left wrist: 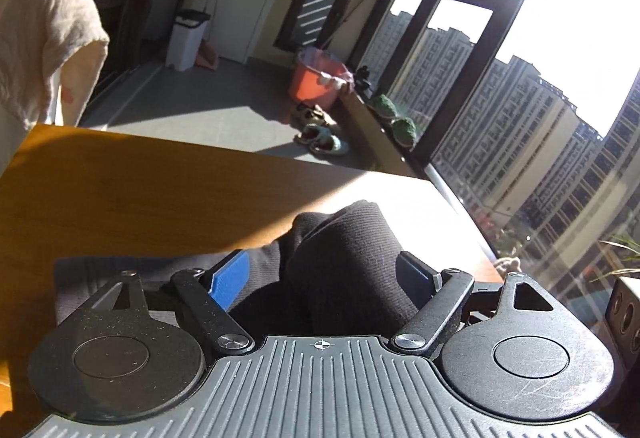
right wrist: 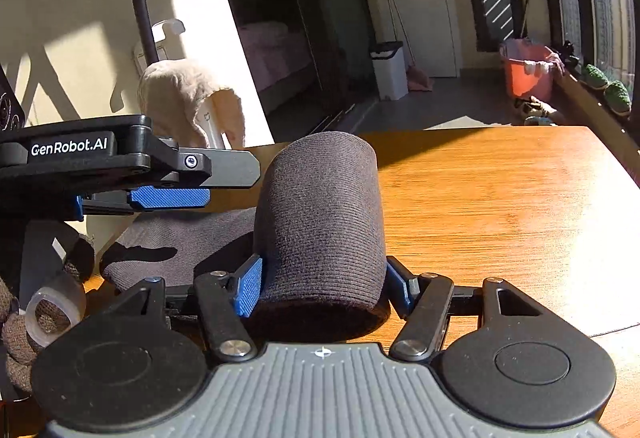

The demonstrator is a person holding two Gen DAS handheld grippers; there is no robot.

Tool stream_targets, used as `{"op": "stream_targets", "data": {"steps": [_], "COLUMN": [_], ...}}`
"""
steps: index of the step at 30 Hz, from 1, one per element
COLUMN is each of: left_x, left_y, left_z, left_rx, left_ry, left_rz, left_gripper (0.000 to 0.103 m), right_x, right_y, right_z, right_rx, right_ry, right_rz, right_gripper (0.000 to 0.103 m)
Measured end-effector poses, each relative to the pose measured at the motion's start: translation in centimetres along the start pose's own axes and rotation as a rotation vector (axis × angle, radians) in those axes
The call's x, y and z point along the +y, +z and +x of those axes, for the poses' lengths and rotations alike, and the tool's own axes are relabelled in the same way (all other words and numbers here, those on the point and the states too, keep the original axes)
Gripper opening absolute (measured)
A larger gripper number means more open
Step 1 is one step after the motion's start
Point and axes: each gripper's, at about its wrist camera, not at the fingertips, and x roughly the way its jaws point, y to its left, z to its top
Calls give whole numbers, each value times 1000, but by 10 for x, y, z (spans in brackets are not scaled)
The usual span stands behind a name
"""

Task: Fold clothes

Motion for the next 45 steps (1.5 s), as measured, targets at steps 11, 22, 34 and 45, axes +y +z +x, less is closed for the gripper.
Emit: {"op": "stream_targets", "data": {"steps": [11,22,34,45], "left_x": [23,19,-35,3], "left_y": [-13,8,15,12], "left_z": [12,-3,44,35], "left_rx": [22,-62,-20,-19], "left_ry": [58,51,123,99], "left_rz": [-45,-75,138,-16], "left_gripper": [95,95,100,102], "right_x": [-14,3,21,-60], "right_y": [-6,-2,9,15], "right_z": [5,-5,-4,7], "right_rx": [-4,-105,-86,-69], "right_ry": [131,-225,-157,131], "right_rz": [209,-241,-340,292], "right_gripper": [84,54,73,86]}}
